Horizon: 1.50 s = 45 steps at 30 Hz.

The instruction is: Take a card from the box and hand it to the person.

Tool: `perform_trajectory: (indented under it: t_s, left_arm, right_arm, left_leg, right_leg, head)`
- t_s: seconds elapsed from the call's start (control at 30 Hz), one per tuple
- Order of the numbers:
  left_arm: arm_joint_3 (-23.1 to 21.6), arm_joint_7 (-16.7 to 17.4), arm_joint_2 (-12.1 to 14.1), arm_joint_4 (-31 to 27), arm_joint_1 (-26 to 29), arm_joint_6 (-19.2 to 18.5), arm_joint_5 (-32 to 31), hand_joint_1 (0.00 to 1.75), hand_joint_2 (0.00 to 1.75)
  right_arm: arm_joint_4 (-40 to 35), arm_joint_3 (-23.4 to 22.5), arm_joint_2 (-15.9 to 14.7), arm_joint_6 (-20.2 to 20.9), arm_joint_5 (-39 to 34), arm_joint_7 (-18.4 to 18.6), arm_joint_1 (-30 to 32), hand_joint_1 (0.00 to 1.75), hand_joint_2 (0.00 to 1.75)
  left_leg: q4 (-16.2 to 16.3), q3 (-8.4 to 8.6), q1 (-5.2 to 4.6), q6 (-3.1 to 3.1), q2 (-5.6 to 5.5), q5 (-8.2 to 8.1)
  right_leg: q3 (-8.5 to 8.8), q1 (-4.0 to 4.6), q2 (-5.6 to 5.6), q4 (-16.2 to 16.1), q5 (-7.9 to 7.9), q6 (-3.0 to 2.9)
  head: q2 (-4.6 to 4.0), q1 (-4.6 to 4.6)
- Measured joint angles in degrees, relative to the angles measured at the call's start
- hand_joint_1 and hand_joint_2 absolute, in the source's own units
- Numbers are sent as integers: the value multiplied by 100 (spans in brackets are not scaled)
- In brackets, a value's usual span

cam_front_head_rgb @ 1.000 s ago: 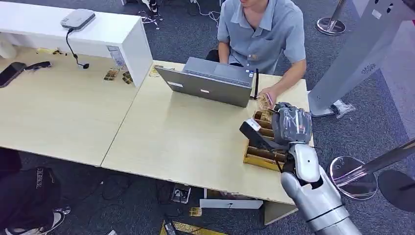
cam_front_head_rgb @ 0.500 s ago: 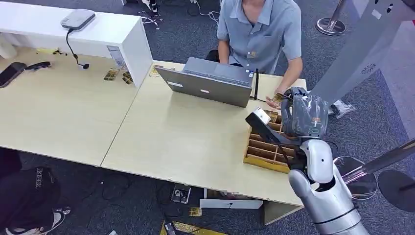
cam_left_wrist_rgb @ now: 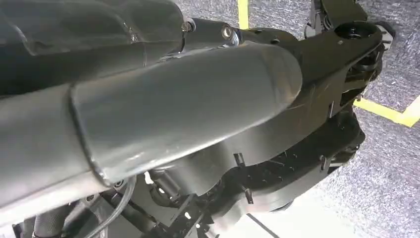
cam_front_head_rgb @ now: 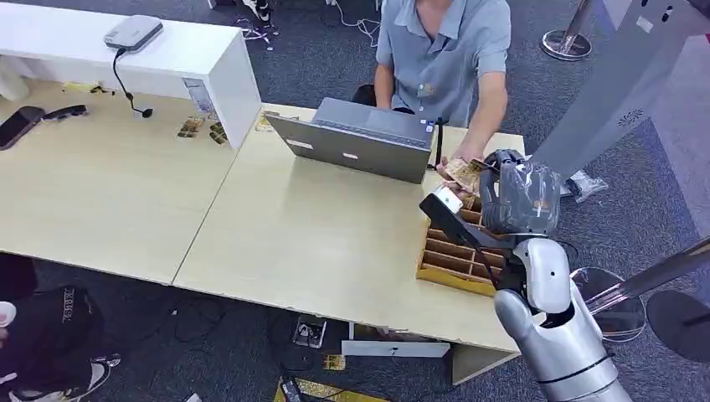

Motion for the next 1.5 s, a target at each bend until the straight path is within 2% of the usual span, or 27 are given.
perform_trajectory:
  t_s: [0.3, 0.33, 0.37, 0.4, 0.47, 0.87, 1.07, 1.3, 1.5]
  left_arm:
    - [-37, 2, 11, 7, -53, -98, 0, 0, 0]
    - [-42, 0, 11, 7, -57, -114, 0, 0, 0]
    - [-48, 0, 15, 7, -58, -122, 0, 0, 0]
    - [-57, 0, 15, 9, -60, -135, 0, 0, 0]
    - [-63, 0, 15, 24, -76, -155, 0, 0, 0]
    - [-79, 0, 13, 37, -83, -103, 0, 0, 0]
    - [-74, -24, -9, 35, -73, -6, 0, 0, 0]
    - [-63, -48, -70, 33, -38, 188, 0, 0, 0]
    - [-52, -66, -129, 15, -3, 363, 0, 0, 0]
  right_arm:
    - [260, 46, 7, 90, -20, -57, -188, 173, 175]
    - [297, 59, 7, 90, -28, -57, -207, 155, 175]
    - [343, 66, 7, 90, -35, -55, -226, 47, 175]
    - [395, 72, 9, 92, -44, -50, -245, 47, 175]
    - [553, 87, 18, 96, -70, -35, -274, 0, 175]
    - [1095, 138, 105, 118, -483, -52, -239, 0, 175]
    - [1095, 96, 172, 11, -1278, -323, -44, 0, 175]
    - [911, -90, 345, -206, -2663, -875, 310, 0, 175]
    - [708, -382, 544, -219, -4884, -1878, 672, 0, 175]
  left_leg:
    - [0, -2, 0, 0, -2, 0]
    - [0, -2, 0, 0, -4, 0]
    - [0, -3, 0, 0, -4, 0]
    - [0, -3, 0, 0, -4, 0]
    - [0, -3, 0, 0, -4, 0]
    - [0, -4, 0, 0, -6, 0]
    - [0, -3, 0, 0, -5, 0]
    - [0, -2, 0, 0, -4, 0]
    - [0, -2, 0, 0, -4, 0]
  right_leg:
    - [0, 0, -1, 0, 0, 0]
    - [0, 0, -1, 0, 0, 0]
    - [0, 0, -1, 0, 0, 0]
    - [0, 0, -2, 0, 0, 0]
    - [0, 0, -2, 0, 0, 0]
    - [-1, 0, -2, 0, 0, 0]
    - [0, 0, -2, 0, 0, 0]
    - [-1, 0, -1, 0, 0, 0]
    - [-1, 0, -1, 0, 0, 0]
  head:
    - [0, 0]
    - [0, 0]
    - [0, -2]
    - [0, 0]
    - [0, 0]
    - [0, 0]
    - [0, 0]
    - [0, 0]
    - [0, 0]
